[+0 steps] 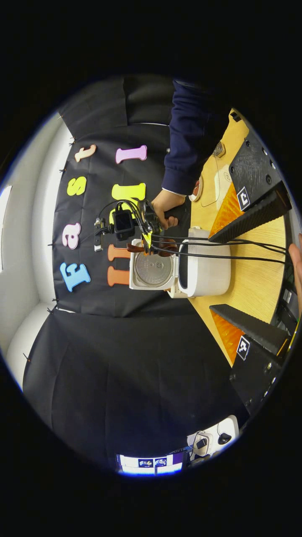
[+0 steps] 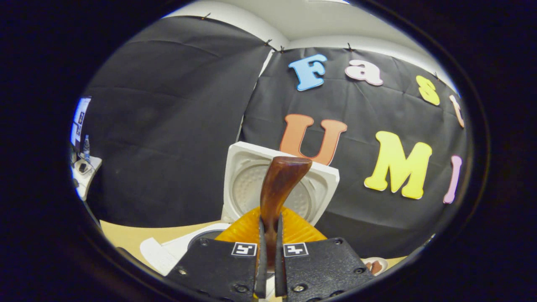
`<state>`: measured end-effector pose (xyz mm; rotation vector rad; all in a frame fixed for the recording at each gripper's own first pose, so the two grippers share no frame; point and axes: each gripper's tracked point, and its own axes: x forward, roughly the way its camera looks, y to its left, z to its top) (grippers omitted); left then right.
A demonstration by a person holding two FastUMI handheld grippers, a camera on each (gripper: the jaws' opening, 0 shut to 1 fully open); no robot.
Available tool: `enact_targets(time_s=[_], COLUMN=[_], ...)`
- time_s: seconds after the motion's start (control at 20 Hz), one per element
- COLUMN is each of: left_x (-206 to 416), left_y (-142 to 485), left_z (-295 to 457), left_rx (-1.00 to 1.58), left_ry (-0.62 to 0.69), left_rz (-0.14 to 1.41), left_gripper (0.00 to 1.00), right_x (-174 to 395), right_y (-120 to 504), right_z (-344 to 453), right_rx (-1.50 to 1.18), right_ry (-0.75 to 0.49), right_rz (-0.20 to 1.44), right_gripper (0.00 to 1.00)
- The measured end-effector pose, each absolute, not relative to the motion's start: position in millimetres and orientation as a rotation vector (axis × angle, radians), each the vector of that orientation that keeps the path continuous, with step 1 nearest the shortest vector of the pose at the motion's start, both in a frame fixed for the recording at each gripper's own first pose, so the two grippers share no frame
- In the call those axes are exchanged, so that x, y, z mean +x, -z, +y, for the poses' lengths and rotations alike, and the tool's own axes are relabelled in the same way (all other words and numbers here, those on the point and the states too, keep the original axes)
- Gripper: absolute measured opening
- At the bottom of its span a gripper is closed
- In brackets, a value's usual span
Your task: Close the left gripper, press the button to open the rice cooker; take a wooden spoon from the chopstick holder with the right hand, scoop a spoonful of rice and pour it into the rice cooker, then put the wooden spoon back into the chopstick holder.
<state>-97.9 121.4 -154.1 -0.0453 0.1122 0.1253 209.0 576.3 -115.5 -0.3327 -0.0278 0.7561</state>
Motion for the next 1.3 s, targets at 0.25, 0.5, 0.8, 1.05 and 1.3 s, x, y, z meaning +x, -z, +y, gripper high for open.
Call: enact_targets(time_s=[0.25,0.5,0.8,1.05,1.3], left_x=[-96.3,-89.3,-71.0,-46.8,-21.2], left_y=[146.8,144.0,152.0,137.5,138.6], left_z=[110.6,98.2,66.2,32.5,-3.6], left_rx=[-0.026,-0.009,-0.036,-0.029,-0.026], left_ry=[-0.123,-0.121,-0.070,-0.014,0.057], left_rz=[0.090,0.051,0.073,0.042,0.049], left_gripper=[0.93,0.93,0.93,0.92,0.93], right_x=[196.8,185.3,184.2,194.5,203.0], right_y=[109.0,95.5,77.3,84.0,107.7], right_z=[535.7,458.3,335.9,233.7,146.7], right_rx=[-0.285,-0.213,-0.128,-0.126,-0.070], right_ry=[-0.768,-0.739,-0.616,-0.471,-0.359], right_rz=[0.006,0.052,0.064,0.070,0.151], right_gripper=[0.10,0.10,0.12,0.12,0.12])
